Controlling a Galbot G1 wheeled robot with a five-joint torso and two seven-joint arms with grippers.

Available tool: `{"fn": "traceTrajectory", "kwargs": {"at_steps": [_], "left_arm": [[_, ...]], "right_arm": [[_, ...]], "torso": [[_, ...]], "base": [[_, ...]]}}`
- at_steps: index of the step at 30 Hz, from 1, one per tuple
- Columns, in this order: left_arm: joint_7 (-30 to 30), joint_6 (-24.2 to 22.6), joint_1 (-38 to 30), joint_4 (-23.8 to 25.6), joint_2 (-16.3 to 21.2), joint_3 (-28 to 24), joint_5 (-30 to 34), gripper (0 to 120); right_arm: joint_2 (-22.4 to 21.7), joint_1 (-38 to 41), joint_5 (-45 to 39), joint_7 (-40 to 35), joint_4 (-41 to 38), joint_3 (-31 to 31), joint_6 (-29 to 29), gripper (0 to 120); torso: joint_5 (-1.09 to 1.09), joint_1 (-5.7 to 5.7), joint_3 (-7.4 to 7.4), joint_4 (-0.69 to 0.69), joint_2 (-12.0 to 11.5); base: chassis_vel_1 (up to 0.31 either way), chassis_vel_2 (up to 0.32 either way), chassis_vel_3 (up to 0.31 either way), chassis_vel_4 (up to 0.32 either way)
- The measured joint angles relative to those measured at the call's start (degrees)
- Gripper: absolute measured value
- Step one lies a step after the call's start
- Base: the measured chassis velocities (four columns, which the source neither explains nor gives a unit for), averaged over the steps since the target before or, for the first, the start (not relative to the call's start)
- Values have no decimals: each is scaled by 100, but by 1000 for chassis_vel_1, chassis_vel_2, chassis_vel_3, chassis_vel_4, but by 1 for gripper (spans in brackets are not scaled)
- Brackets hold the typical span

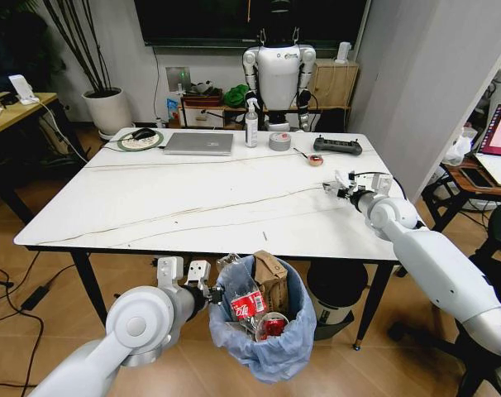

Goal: Pick up the trash bin and place the trash from the table into it.

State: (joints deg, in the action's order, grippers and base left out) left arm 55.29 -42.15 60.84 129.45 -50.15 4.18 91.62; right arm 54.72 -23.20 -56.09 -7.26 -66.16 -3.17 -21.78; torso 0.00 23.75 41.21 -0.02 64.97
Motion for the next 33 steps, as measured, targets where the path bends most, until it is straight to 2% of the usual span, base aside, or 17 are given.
{"fn": "traceTrajectory", "kwargs": {"at_steps": [2,5,9,11,17,18,22,26,30,33], "left_arm": [[1,1,-16,-6,4,8,0,0],[2,2,-24,-8,9,16,2,0],[3,2,-25,-11,5,20,4,0],[3,2,-25,-12,4,20,4,0],[0,2,-45,-23,-14,34,2,0],[0,2,-45,-23,-14,34,2,0],[19,2,-43,-33,-14,49,-36,0],[24,2,-49,-44,-23,52,-40,0],[26,2,-65,-75,-70,73,-44,0],[26,2,-65,-83,-87,84,-47,0]], "right_arm": [[47,55,49,12,149,-15,65,71],[58,76,82,17,194,-18,96,65],[76,95,109,18,220,-25,128,48],[80,98,113,17,225,-26,132,46],[165,126,191,-61,336,-46,240,16],[165,126,191,-61,336,-46,240,16],[178,95,222,-90,308,11,321,1],[116,-33,220,-78,18,119,388,0],[-264,-589,120,230,-1260,400,535,0],[-411,-815,139,437,-1656,501,623,0]], "torso": [[0,0,0,1,0],[-1,0,0,2,0],[-1,0,0,2,0],[-1,0,0,2,0],[-1,0,0,2,1],[-1,0,0,2,1],[-1,0,0,2,1],[1,0,0,2,1],[-2,0,-1,3,1],[-1,0,-1,2,1]], "base": [[0,0,0,0],[0,0,0,0],[0,0,0,0],[0,0,0,0],[0,0,0,0],[0,0,0,0],[0,0,0,0],[0,0,0,0],[0,0,0,0],[0,0,0,0]]}}
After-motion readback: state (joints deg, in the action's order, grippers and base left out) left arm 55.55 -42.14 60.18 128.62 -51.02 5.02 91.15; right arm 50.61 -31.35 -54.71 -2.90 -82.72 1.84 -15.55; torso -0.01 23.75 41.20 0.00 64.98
